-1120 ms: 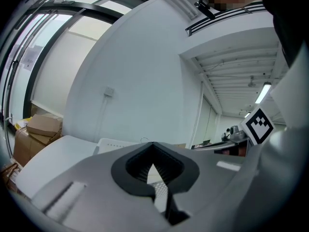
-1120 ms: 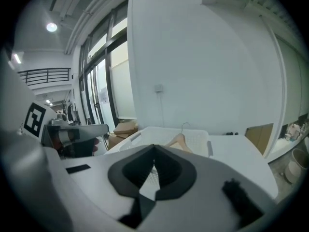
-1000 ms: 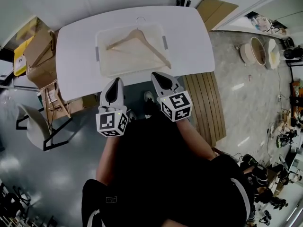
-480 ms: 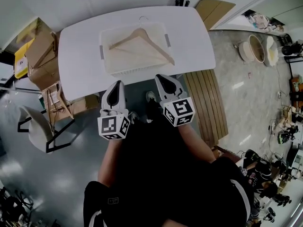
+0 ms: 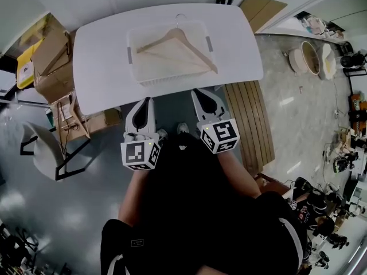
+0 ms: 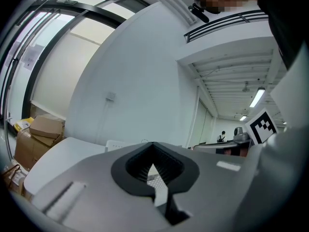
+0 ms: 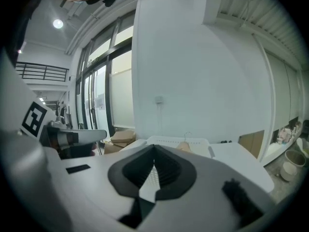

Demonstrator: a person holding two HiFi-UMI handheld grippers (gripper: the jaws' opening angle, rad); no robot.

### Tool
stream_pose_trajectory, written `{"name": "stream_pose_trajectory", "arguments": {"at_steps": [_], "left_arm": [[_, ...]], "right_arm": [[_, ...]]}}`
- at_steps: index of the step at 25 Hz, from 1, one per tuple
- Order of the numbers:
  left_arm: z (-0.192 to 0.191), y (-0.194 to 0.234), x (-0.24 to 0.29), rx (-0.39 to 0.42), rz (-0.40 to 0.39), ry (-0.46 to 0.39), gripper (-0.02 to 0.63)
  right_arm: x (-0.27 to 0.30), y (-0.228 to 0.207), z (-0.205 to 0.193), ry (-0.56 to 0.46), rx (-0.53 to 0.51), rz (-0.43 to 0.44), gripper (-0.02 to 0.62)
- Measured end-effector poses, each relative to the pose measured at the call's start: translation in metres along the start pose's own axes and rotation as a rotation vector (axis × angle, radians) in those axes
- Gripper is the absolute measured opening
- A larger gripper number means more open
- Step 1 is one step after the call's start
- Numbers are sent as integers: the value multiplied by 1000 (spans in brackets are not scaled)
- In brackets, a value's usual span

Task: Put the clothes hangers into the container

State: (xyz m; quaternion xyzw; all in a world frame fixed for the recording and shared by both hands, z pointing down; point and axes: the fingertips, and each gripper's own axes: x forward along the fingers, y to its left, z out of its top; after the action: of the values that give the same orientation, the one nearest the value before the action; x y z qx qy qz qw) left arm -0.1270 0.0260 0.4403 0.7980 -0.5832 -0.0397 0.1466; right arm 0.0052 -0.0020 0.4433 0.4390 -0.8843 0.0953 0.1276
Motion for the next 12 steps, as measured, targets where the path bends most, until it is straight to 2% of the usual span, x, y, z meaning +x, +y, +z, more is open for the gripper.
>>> {"name": "stream_pose_trajectory", "arguments": {"at_steps": [12], "left_arm": [[-3, -3, -3, -9, 22, -5, 3]], "right_arm": [[-6, -6, 7, -32, -8, 5, 15]]}}
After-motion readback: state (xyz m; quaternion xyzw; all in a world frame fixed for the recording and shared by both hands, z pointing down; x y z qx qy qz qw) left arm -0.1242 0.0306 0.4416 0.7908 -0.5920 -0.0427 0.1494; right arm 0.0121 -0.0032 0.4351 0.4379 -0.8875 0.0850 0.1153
